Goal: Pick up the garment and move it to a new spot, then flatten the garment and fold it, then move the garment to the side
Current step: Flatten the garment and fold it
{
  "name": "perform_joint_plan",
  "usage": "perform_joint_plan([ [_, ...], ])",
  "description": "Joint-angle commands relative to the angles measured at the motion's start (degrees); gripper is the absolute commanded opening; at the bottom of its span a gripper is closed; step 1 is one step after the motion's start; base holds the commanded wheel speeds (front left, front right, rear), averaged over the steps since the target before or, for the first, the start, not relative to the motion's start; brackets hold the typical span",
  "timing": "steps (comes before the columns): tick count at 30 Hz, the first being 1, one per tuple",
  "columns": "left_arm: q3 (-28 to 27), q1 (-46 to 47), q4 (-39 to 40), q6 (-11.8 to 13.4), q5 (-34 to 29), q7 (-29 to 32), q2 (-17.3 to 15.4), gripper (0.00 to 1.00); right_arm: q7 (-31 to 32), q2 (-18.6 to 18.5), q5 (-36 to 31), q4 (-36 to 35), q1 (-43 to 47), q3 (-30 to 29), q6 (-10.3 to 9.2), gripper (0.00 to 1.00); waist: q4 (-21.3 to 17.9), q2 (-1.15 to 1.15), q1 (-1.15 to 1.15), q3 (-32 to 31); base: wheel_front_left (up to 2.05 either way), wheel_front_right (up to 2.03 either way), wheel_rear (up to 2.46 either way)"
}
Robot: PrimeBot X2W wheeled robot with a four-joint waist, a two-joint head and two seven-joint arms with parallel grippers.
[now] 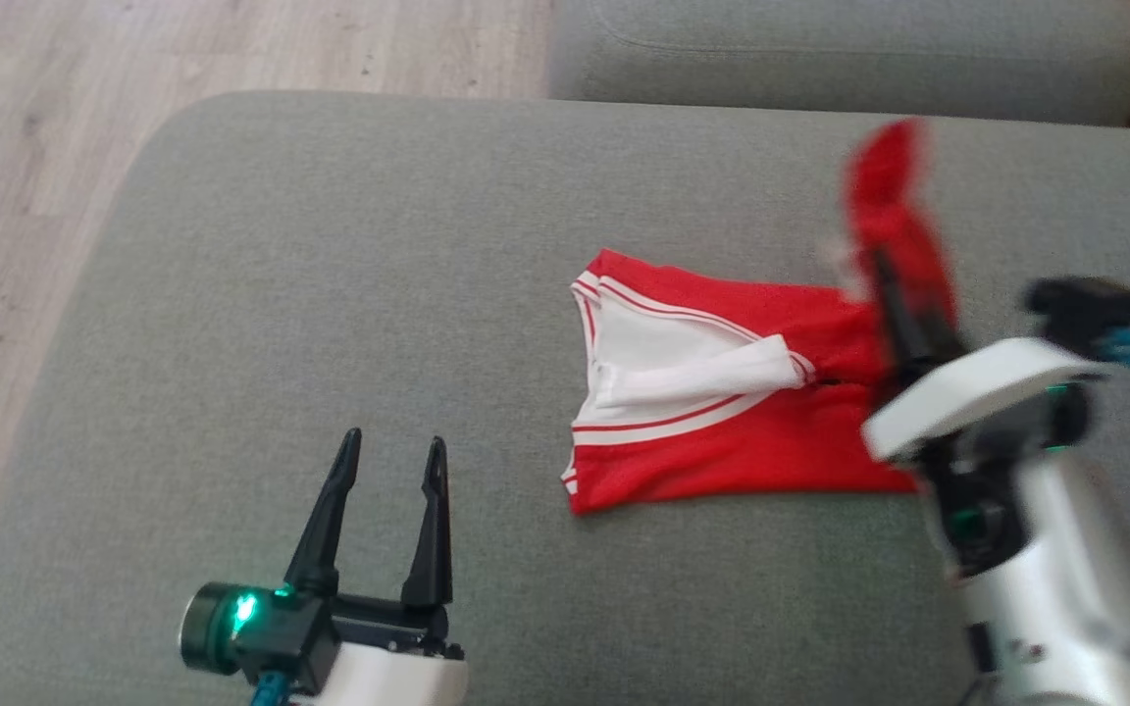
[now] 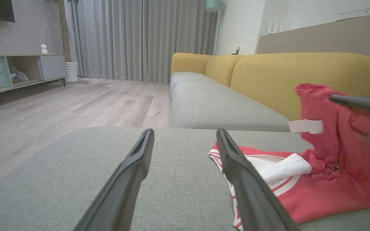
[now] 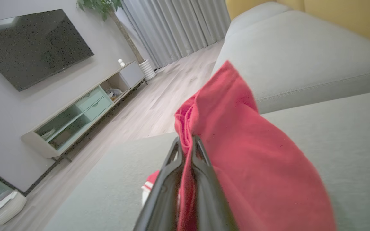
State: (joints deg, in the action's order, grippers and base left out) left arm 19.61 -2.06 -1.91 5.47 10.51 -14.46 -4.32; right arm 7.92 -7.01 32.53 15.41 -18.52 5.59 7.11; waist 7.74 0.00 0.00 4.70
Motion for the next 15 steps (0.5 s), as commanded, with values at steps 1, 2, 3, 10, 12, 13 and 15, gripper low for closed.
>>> perform_joint_plan([
  [1,-1.72,1.30,1.37,-0.28,-0.59,-0.53,0.69,1.00,0.53,1.43,-0.46,-2.70,-1.64,2.15,0.37,0.00,0.54,0.00,0.00,-0.21,0.00,0.00,0.00],
  [2,-1.61,1.24,1.27,-0.48,-0.65,-0.53,0.75,1.00,0.65,2.39,-0.98,-2.88,-1.92,3.18,0.37,0.00,0.93,0.00,0.00,-0.21,0.00,0.00,0.00],
  [3,-1.47,1.22,1.07,-0.70,-0.74,-0.53,0.80,1.00,0.83,3.07,-1.42,-2.74,-2.31,4.51,0.37,0.00,1.33,0.00,0.00,-0.14,0.00,0.00,0.00],
  [10,-1.01,1.39,-0.73,-1.78,-1.02,-0.53,1.04,1.00,-1.50,4.11,5.72,3.03,-3.89,14.44,0.37,0.00,4.69,0.00,0.00,-0.46,0.00,0.00,0.00],
  [12,-0.75,1.37,-1.18,-1.98,-0.94,-0.53,1.14,1.00,-3.20,4.12,10.35,6.99,-4.26,18.98,0.37,0.43,5.53,0.00,0.00,-0.80,0.00,0.00,0.00],
  [13,-0.65,1.28,-1.38,-1.99,-0.93,-0.53,1.17,1.00,-3.79,4.12,11.39,8.20,-4.42,20.31,0.37,1.00,5.67,0.00,0.00,-0.99,0.00,0.00,0.00],
  [15,-0.62,1.09,-1.68,-1.86,-0.80,-0.53,1.22,1.00,-5.81,4.12,13.02,10.10,-4.85,21.63,0.37,1.00,5.76,0.00,0.00,-1.53,0.00,0.00,0.00],
])
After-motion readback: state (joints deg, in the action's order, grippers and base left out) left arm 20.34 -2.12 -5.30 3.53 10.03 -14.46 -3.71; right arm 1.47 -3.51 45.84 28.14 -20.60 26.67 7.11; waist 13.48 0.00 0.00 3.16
